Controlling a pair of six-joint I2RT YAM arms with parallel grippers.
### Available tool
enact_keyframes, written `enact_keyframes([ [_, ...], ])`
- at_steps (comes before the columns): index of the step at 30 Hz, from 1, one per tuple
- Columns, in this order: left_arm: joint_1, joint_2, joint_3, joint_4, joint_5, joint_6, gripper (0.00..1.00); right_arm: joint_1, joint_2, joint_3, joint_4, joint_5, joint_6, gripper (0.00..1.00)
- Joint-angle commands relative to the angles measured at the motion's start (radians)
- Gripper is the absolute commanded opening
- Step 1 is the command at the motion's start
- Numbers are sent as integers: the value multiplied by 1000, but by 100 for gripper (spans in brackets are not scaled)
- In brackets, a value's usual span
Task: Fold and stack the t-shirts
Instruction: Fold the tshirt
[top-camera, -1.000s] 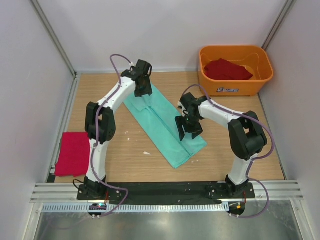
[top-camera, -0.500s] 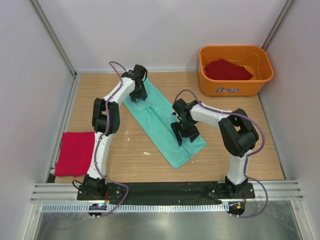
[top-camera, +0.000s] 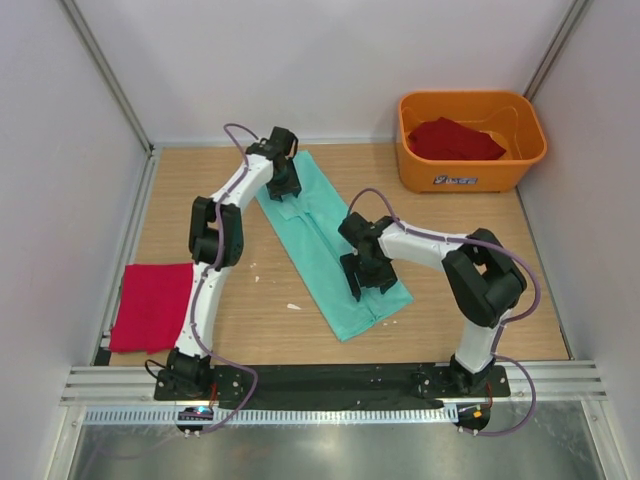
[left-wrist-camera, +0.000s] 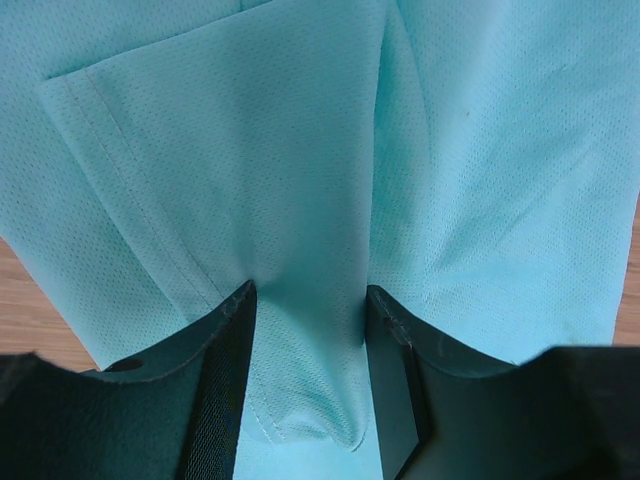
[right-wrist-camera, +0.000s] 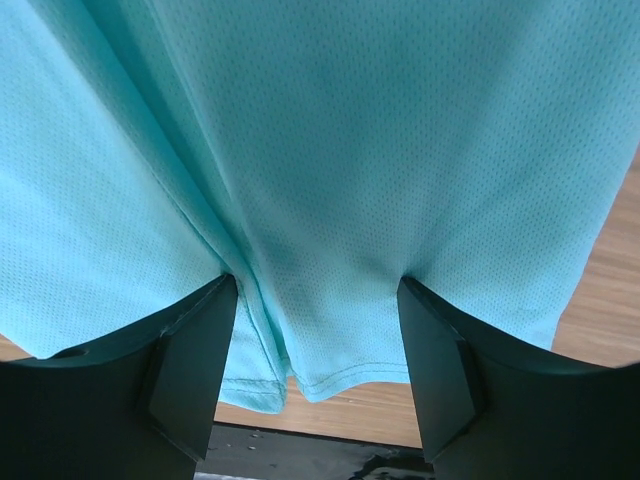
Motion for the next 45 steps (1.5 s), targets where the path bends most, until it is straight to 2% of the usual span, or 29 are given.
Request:
enact_keyframes([
  [1,-13,46,18,35,61,30,48,57,-3,-113,64,-36,182,71],
  [5,-30,40,16,48,114,73,49,143,-48,-185,136,-72,324,72],
  [10,-43,29,13,58,156,128,49,269,-45,-161,239,-109,485,72],
  [14,-43,-22,12,41,157,172,50,281,-60,-86,233,-83,502,73],
  [17,-40,-92,29,26,144,206,56,283,-105,-25,181,-26,470,74],
  [19,-37,-141,55,10,142,217,59,283,-145,2,130,40,440,79],
  [20,-36,-158,64,3,143,217,60,281,-160,14,110,58,402,99],
  [21,-36,-172,79,-7,144,215,60,280,-177,35,73,75,382,100],
  [24,-33,-244,40,-19,128,195,60,249,-252,42,23,112,322,100],
  [26,-22,-290,-6,-2,131,174,57,214,-315,25,12,85,302,100],
  [28,-10,-310,-86,39,159,157,55,127,-355,6,-2,34,260,100],
  [31,24,-313,-141,88,243,131,45,9,-460,-44,9,-62,211,100],
  [32,36,-304,-145,105,249,131,39,-10,-512,-63,18,-78,191,97],
  [34,44,-289,-140,120,255,148,35,-44,-546,-70,15,-96,171,86],
  [35,49,-281,-122,128,257,163,33,-71,-557,-75,15,-110,161,65],
  [36,52,-257,-112,134,260,189,33,-81,-570,-77,6,-125,154,56],
  [37,55,-246,-103,148,274,201,33,-89,-573,-80,3,-133,148,52],
  [45,115,-115,-7,145,308,237,33,-168,-573,-83,1,-170,145,52],
])
